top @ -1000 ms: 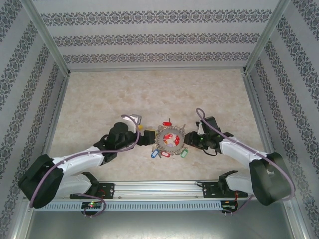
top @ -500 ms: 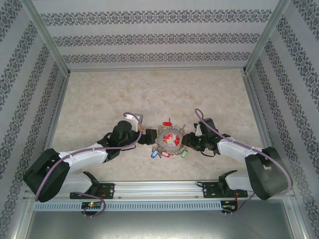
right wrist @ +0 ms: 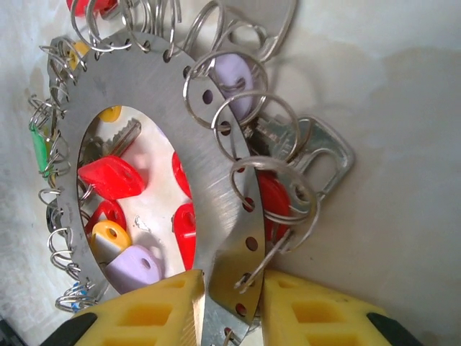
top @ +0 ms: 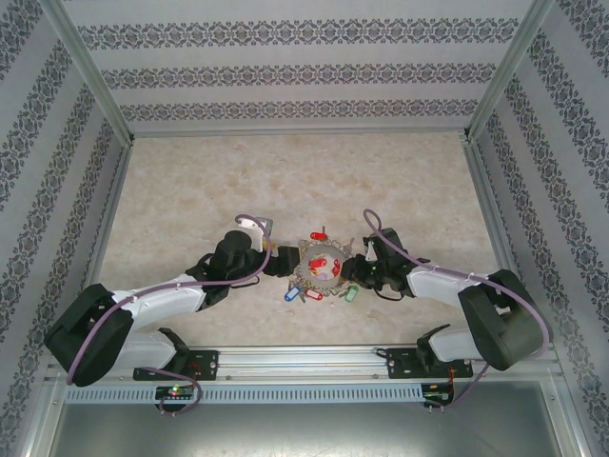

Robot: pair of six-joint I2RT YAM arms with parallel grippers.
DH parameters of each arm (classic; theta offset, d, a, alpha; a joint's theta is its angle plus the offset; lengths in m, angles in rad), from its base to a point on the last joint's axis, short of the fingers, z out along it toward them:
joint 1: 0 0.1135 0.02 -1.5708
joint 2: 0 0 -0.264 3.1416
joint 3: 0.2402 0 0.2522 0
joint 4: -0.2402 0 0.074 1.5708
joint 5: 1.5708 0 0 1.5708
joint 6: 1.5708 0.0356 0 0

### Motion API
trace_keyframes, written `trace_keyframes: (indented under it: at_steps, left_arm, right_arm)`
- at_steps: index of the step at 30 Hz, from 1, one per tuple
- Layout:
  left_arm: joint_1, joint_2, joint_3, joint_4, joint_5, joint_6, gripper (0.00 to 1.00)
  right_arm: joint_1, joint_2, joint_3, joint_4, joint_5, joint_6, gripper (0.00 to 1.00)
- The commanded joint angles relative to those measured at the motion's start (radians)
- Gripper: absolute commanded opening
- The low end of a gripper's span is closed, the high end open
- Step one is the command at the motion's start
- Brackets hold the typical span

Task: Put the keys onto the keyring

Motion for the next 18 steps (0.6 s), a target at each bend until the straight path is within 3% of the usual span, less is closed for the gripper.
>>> trace_keyframes:
  at_steps: [1, 8, 18]
  left_arm:
    - [-0.001, 0.003, 0.005, -0.011, -0.008, -0.009, 0.94]
    - [-0.001, 0.005, 0.009, -0.016, -0.010, -0.003, 0.94]
    - [-0.001, 0.005, 0.020, -0.030, -0.014, 0.000, 0.94]
  right_arm:
    - [0.010, 0.012, -0.024, 0.077, 0.027, 0.033, 0.27]
    - [0.001, 0.047, -0.064, 0.189, 0.010, 0.065, 0.24]
    - [-0.016, -0.045, -0.065, 0.226, -0.015, 0.069, 0.03]
